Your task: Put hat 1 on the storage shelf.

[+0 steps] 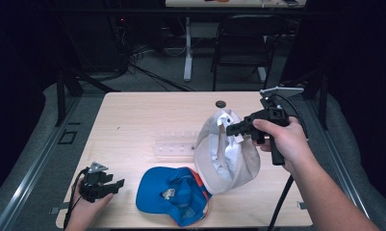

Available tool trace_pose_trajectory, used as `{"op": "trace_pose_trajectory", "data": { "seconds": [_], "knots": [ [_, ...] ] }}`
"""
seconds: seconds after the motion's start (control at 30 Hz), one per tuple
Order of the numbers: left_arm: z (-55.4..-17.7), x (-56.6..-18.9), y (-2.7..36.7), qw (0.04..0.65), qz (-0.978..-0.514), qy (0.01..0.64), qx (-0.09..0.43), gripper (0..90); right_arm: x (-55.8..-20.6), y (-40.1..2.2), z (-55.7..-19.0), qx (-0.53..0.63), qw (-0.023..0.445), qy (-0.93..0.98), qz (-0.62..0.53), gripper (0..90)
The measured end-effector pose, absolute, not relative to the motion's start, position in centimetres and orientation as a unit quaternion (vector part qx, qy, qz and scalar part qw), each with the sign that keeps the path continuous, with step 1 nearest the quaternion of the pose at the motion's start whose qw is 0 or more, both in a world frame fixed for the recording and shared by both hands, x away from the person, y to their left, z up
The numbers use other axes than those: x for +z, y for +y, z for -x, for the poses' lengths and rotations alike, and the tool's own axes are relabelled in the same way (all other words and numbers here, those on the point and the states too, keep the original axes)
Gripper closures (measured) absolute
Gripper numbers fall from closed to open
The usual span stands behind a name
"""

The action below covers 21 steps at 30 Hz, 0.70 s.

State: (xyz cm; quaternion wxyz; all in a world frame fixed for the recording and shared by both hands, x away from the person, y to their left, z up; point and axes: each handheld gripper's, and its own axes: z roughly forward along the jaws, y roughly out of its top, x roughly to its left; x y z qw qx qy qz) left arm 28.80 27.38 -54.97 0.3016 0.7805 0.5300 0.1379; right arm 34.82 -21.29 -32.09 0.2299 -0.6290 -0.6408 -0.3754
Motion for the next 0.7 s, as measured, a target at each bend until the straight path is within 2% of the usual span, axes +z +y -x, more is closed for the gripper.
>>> {"op": "trace_pose_trajectory", "data": {
  "seconds": [0.7],
  "knots": [
    [-29.3, -53.4, 26.3, 0.321, -0.784, 0.52, 0.106, 48.4, -30.4, -17.6, -38.6, -0.393, 0.221, -0.634, 0.628, 81.9]
  ]
}}
